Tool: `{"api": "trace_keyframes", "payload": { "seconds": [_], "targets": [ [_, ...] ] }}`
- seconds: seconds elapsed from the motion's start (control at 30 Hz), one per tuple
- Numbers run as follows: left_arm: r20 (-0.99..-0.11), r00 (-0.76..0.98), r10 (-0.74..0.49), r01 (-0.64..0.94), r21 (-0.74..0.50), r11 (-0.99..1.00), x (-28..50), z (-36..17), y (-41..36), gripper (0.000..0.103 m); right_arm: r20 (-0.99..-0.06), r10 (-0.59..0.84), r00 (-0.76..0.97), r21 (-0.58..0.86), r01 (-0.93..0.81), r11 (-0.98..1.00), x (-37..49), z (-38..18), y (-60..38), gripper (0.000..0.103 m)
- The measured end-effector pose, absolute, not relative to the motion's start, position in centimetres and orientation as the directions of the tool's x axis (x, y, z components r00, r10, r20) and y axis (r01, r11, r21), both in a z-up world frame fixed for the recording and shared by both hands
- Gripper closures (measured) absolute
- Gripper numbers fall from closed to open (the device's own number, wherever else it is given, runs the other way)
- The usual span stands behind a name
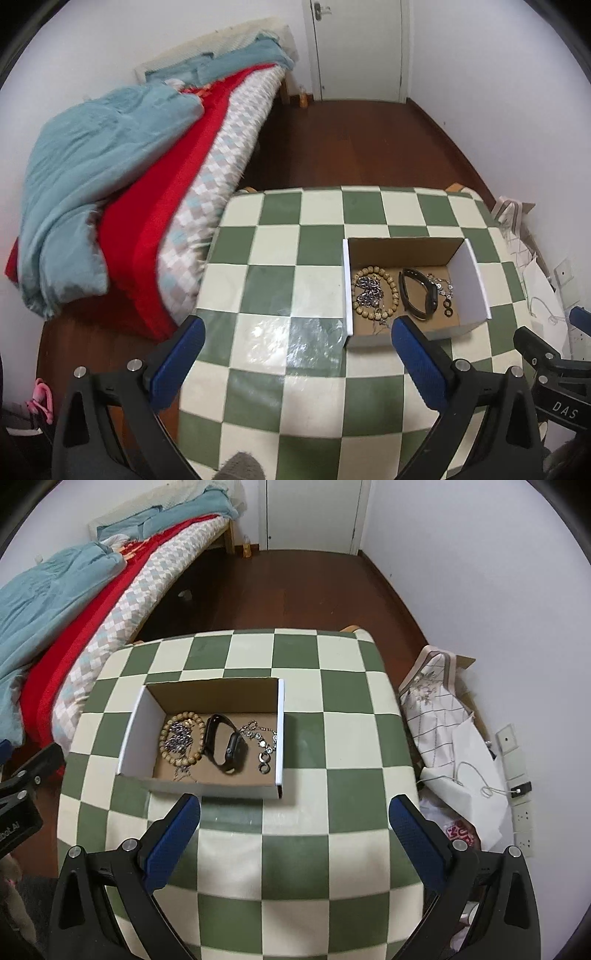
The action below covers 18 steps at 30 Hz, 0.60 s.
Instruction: Organize jewelry
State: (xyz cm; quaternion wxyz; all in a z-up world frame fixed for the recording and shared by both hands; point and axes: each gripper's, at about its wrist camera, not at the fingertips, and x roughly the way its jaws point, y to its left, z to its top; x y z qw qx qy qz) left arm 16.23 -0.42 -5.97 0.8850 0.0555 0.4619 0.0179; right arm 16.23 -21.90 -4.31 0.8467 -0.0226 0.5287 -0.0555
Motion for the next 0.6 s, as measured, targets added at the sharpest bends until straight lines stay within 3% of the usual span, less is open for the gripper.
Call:
{"api": "trace_keyframes", "payload": {
  "seconds": [0.6],
  "targets": [
    [-0.691,0.722,0.001,0.037,0.041,0.998,4.2,5.5,-0.8,0.000,-0.773,-0.126,0.622,-0.092,0.086,0.992,3.3,8.8,-21.0,0.000]
  ]
}}
